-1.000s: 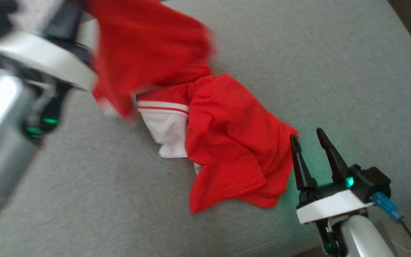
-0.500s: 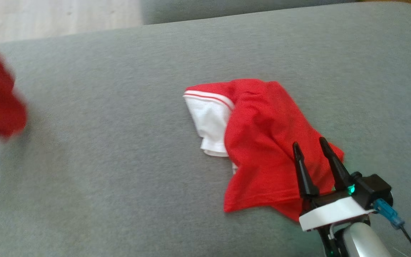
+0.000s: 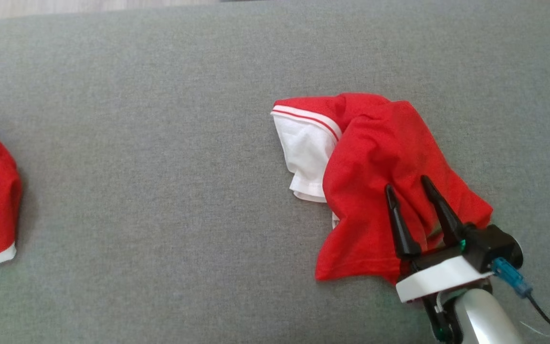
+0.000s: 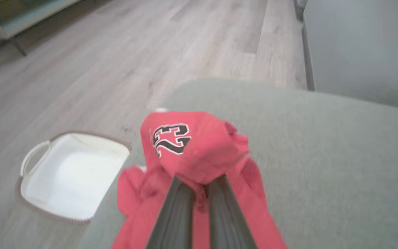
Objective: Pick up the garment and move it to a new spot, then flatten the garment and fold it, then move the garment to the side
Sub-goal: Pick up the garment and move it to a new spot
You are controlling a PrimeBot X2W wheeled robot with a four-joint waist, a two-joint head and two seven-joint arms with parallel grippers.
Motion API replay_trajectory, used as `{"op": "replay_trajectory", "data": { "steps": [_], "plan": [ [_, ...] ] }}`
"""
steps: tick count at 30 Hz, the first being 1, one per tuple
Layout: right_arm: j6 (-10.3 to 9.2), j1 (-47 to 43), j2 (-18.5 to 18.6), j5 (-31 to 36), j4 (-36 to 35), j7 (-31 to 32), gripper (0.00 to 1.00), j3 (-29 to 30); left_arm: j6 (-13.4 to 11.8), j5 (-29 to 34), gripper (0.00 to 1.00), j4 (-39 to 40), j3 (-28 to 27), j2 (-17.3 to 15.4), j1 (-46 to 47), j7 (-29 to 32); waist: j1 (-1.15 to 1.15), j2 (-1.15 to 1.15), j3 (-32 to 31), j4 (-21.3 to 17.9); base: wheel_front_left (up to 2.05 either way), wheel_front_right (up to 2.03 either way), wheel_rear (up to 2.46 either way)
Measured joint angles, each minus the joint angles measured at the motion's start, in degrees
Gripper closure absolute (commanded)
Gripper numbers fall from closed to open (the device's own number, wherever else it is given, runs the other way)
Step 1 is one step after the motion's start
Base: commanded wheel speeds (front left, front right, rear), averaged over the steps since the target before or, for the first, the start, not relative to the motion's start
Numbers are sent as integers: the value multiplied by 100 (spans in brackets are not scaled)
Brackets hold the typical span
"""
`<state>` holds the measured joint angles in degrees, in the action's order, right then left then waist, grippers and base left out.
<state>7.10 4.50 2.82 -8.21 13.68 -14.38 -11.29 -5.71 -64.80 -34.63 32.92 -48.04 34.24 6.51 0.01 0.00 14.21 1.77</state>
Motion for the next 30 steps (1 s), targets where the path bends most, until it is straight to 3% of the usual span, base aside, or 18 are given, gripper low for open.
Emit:
{"op": "replay_trajectory", "data": {
  "steps": [2, 3, 4, 5, 6, 9, 12, 16, 22, 25, 26, 30],
  "plan": [
    [0, 34, 0, 33, 10, 0, 0, -3, 34, 9, 100, -426, 90, 235, -46, 4, 1, 0, 28, -30, 0, 0, 0],
    [0, 48, 0, 33, 11, 0, 0, -2, 69, 16, 93, -624, 96, 335, -57, -42, 0, 0, 30, -50, 0, 0, 0],
    [0, 60, 0, 33, 13, 0, 0, -1, 107, 16, 64, -781, 94, 410, -55, -101, 0, 0, 23, -71, 0, 0, 0],
    [0, 65, 0, 33, 14, 0, 0, -1, 182, 16, 17, -890, 92, 455, -54, -153, 0, 0, 7, -90, 0, 0, 0],
    [0, 66, 0, 33, 16, 0, 0, 5, 263, 16, 0, -978, 80, 495, -45, -218, 0, 0, -21, -107, 0, 0, 0],
    [0, 60, 0, 33, 13, 0, 0, 44, 454, -115, 0, -1120, -27, 550, -39, -479, 0, 0, -139, -168, 0, 0, 0],
    [0, 37, 0, 26, -13, 0, 0, 126, 476, 97, 0, -1081, 13, 489, -40, -755, 0, 0, -302, -236, 0, 0, 0],
    [0, -188, 0, 26, -74, 0, 0, 356, 495, 220, 0, -442, 35, 442, -42, -973, -1, 0, -607, -283, 0, 0, 0],
    [0, -516, -3, 322, -126, 0, 0, 588, -103, 511, 0, 1534, 96, 358, -115, -1273, -2, 0, -1104, -324, 0, 0, 0],
    [0, -522, -1, 431, -224, 0, 0, 654, -523, 636, 0, 2501, 244, 380, -517, -1378, -2, 0, -1291, -371, 0, 0, 0],
    [0, -522, -1, 431, -224, 0, 0, 654, -523, 636, 0, 2501, 244, 380, -517, -1378, -2, 0, -1291, -371, 0, 0, 0],
    [0, -522, 43, 512, -304, 0, 0, 661, -1113, 758, 0, 3326, 557, 584, -1452, -1548, -2, 0, -1398, -498, 0, 0, 0]
  ]
}}
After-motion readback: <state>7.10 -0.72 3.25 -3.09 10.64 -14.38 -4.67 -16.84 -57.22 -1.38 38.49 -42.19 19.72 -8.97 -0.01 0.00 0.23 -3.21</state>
